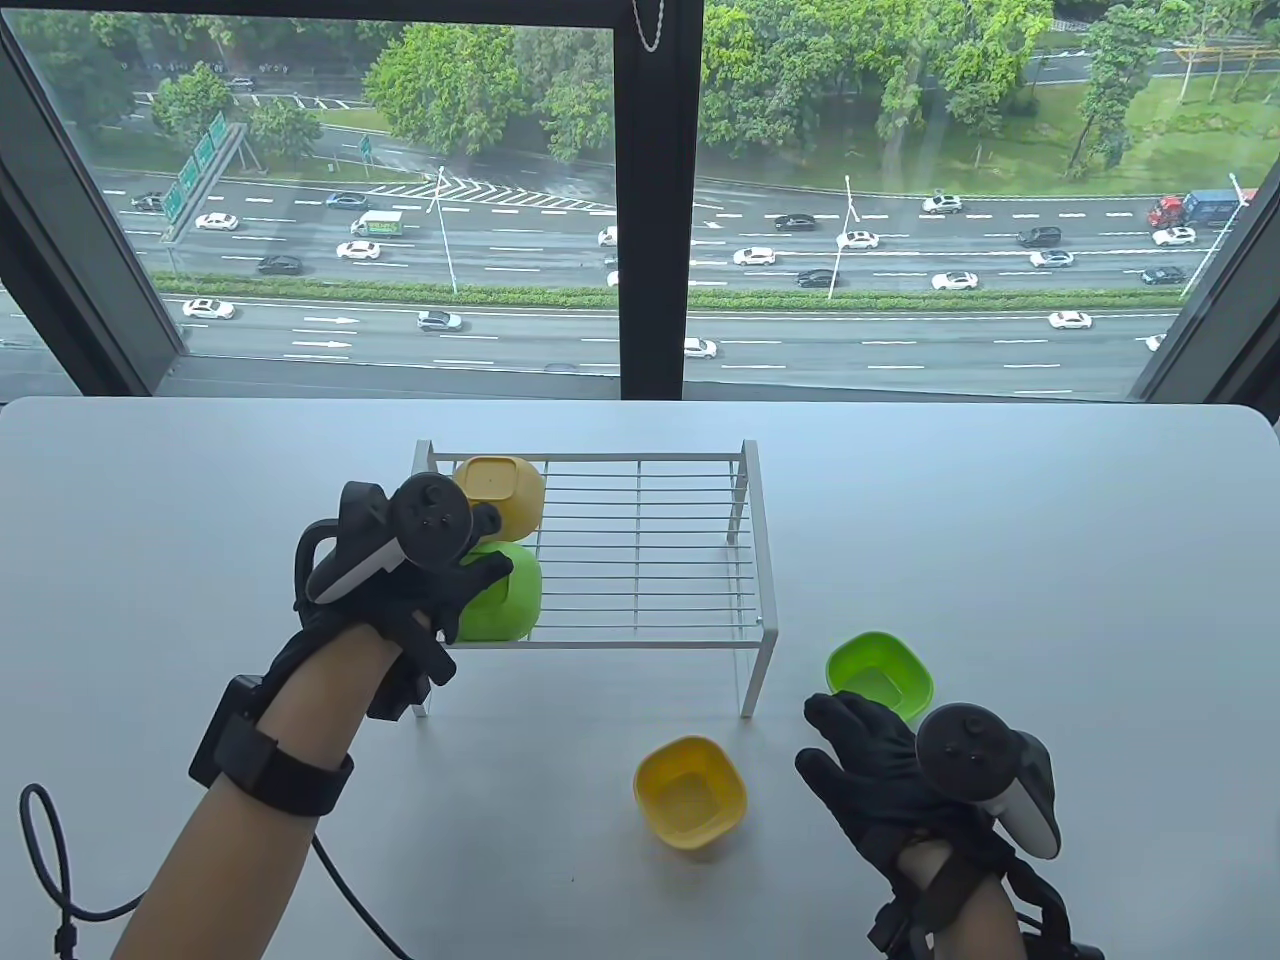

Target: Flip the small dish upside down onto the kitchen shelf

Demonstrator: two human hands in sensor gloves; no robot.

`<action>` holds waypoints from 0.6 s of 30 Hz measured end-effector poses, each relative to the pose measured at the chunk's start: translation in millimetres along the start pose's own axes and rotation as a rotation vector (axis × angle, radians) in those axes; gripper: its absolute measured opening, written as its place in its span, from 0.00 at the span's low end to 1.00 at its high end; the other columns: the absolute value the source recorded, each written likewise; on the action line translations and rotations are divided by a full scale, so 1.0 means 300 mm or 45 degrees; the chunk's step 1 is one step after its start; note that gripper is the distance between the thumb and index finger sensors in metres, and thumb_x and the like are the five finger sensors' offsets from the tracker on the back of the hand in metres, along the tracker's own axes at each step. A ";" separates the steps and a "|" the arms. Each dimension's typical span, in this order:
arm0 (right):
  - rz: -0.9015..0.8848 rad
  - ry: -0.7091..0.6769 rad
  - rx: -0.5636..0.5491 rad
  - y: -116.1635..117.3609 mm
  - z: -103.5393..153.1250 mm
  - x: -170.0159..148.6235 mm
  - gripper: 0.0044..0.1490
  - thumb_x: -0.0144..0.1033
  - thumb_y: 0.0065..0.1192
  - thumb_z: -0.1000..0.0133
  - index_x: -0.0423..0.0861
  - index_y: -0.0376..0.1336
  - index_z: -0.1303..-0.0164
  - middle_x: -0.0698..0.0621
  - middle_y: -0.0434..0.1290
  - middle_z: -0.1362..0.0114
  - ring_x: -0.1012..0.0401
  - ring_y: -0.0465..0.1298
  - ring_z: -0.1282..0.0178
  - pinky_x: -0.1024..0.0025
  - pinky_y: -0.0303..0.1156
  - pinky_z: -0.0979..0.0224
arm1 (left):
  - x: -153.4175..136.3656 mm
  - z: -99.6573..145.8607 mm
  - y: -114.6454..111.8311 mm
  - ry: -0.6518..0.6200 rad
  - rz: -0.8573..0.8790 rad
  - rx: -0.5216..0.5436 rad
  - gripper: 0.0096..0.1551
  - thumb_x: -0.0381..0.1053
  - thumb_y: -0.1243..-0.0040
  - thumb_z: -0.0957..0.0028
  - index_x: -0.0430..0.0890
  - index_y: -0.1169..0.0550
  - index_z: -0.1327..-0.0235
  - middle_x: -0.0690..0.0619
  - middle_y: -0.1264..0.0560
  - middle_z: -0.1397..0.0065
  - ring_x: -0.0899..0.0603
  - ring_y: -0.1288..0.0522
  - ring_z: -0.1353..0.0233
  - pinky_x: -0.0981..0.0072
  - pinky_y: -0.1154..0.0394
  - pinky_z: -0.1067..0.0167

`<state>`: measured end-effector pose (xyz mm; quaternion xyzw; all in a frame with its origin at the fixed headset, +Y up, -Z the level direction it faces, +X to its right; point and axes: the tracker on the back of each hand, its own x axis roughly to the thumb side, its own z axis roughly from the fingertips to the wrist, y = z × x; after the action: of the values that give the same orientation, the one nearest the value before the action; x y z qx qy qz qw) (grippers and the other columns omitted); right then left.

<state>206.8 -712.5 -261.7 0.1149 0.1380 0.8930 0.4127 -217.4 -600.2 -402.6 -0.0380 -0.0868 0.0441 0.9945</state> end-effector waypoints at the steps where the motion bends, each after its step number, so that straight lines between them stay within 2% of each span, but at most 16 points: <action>1: -0.001 -0.001 -0.001 0.000 0.000 0.000 0.50 0.65 0.50 0.41 0.46 0.46 0.17 0.37 0.42 0.13 0.37 0.39 0.17 0.29 0.34 0.24 | 0.005 0.001 -0.005 0.004 -0.022 0.019 0.37 0.65 0.45 0.50 0.53 0.23 0.28 0.45 0.23 0.26 0.35 0.31 0.24 0.28 0.45 0.23; 5: -0.010 0.002 0.011 0.006 0.000 -0.003 0.50 0.65 0.50 0.42 0.46 0.46 0.17 0.36 0.43 0.13 0.37 0.39 0.17 0.29 0.34 0.24 | 0.028 0.075 0.029 -0.056 -0.136 0.297 0.39 0.67 0.43 0.52 0.55 0.26 0.26 0.48 0.28 0.22 0.35 0.33 0.22 0.29 0.46 0.23; 8: 0.007 -0.002 0.029 0.012 -0.001 0.000 0.50 0.65 0.50 0.42 0.46 0.46 0.17 0.36 0.43 0.14 0.37 0.39 0.17 0.29 0.34 0.24 | -0.004 0.160 0.072 -0.136 -0.010 0.412 0.38 0.68 0.47 0.51 0.56 0.25 0.26 0.48 0.29 0.22 0.34 0.34 0.22 0.28 0.46 0.23; 10: 0.027 -0.018 0.025 0.013 0.002 0.006 0.50 0.65 0.50 0.42 0.46 0.47 0.17 0.37 0.44 0.13 0.37 0.40 0.17 0.29 0.35 0.24 | -0.052 0.223 0.090 -0.154 0.090 0.432 0.38 0.68 0.48 0.50 0.56 0.25 0.26 0.47 0.29 0.22 0.33 0.34 0.22 0.27 0.46 0.23; 13: 0.036 -0.036 0.024 0.011 0.004 0.010 0.49 0.65 0.50 0.42 0.46 0.48 0.18 0.37 0.45 0.14 0.37 0.41 0.17 0.30 0.36 0.23 | -0.126 0.298 0.090 -0.128 0.119 0.450 0.38 0.68 0.48 0.50 0.55 0.26 0.25 0.46 0.30 0.21 0.33 0.36 0.21 0.25 0.48 0.24; 15: 0.044 -0.041 0.023 0.012 0.004 0.011 0.49 0.65 0.50 0.42 0.46 0.49 0.18 0.37 0.46 0.14 0.37 0.41 0.17 0.30 0.37 0.23 | -0.176 0.352 0.067 -0.097 0.077 0.477 0.40 0.68 0.47 0.50 0.55 0.27 0.24 0.45 0.33 0.18 0.31 0.39 0.19 0.24 0.51 0.23; 18: 0.069 -0.046 0.033 0.017 0.002 0.014 0.49 0.65 0.51 0.42 0.45 0.49 0.18 0.37 0.47 0.14 0.37 0.42 0.17 0.31 0.39 0.22 | -0.231 0.417 0.011 -0.051 -0.050 0.419 0.43 0.71 0.47 0.51 0.56 0.30 0.21 0.45 0.37 0.15 0.31 0.42 0.17 0.24 0.53 0.23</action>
<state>200.7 -712.4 -259.0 0.1400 0.1390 0.8998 0.3891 -307.7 -594.8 -291.7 0.1280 -0.0990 0.0388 0.9861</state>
